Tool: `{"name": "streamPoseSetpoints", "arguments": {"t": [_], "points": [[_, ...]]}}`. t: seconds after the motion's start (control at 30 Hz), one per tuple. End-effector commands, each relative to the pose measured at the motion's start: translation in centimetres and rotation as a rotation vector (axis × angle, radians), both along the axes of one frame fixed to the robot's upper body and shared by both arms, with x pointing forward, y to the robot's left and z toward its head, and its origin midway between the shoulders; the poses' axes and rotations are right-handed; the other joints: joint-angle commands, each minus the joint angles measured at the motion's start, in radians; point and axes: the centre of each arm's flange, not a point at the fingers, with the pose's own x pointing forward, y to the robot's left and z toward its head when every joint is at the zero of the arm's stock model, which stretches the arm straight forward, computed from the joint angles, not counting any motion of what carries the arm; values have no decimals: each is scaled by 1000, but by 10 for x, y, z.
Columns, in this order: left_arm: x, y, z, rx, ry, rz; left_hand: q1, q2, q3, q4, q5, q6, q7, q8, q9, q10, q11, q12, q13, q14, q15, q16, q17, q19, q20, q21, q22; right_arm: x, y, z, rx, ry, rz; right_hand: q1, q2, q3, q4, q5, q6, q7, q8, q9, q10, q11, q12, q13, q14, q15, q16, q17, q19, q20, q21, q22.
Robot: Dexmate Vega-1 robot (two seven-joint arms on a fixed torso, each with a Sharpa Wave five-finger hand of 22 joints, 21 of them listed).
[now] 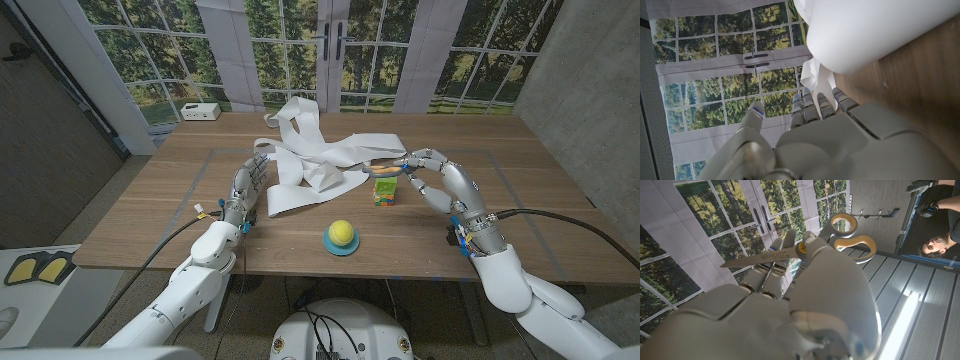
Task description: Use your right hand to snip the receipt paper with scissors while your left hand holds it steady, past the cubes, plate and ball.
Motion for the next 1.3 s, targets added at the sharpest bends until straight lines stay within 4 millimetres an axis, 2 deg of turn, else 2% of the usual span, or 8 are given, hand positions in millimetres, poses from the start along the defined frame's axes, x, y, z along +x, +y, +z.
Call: {"name": "streamPoseSetpoints", "arguments": {"t": [0.03, 0.3, 0.73, 0.9, 1.03, 1.3], "points": [[-1, 3, -2, -4, 1, 0, -6, 0, 8, 0, 1, 2, -2, -3, 3, 1, -2, -3, 5, 12, -11, 1, 4, 3, 5, 5, 3, -3, 3, 0, -8, -6, 6, 15, 0, 13, 2, -16, 5, -6, 9, 6, 11, 3, -10, 1, 22, -164, 16, 19, 11, -74, 15, 6], [-1, 4, -2, -4, -1, -3, -6, 0, 8, 0, 1, 1, -3, -3, 3, 1, -3, -4, 5, 12, -11, 1, 4, 2, 4, 5, 3, -3, 4, 1, -29, -8, 3, 19, -5, 15, -2, -27, 12, -5, 11, 9, 11, 3, -17, -2, 28, -164, 22, 35, 17, -79, 25, 9], [-4, 11, 4, 23, -15, 1, -7, 0, 8, 1, 1, 8, 4, 0, 3, 6, 6, -2, 5, 17, -11, 2, 4, 5, 2, 6, 3, -6, 7, 10, -104, -52, -8, 25, -8, 17, -10, -33, 20, 13, 12, 10, 28, 2, -22, -8, 29, -164, 24, 51, 15, -78, 34, 10], [-6, 11, 10, 24, -38, -1, -7, -1, 9, 1, 1, 18, 6, 3, 4, 15, -6, 1, 5, 21, -13, 3, 4, 6, 3, 6, 3, -7, 9, 14, -137, -62, -17, 26, -12, 17, -15, -31, 40, 16, 18, 11, 48, 4, -21, -12, 30, -164, 25, 62, 13, -77, 39, 10], [-10, 10, 14, 31, -58, -13, -9, -1, 9, 2, 1, 64, 3, 18, 6, 42, -1, 10, 6, 30, -14, 4, 4, 6, 3, 5, 3, -9, 9, 18, -170, -81, -41, 26, -13, 16, -16, -30, 44, 20, 18, 11, 53, 5, -21, -12, 32, -164, 25, 66, 13, -75, 41, 10], [-23, 7, 21, 45, -95, -32, -10, -2, 10, 2, 0, 136, 5, 36, 9, 82, -11, 23, 8, 47, -21, 7, 4, 9, 5, 6, 2, -11, 5, 28, -225, -121, -89, 26, -14, 16, -18, -29, 46, 21, 18, 10, 55, 6, -22, -12, 33, -164, 26, 70, 13, -76, 44, 10]]}}
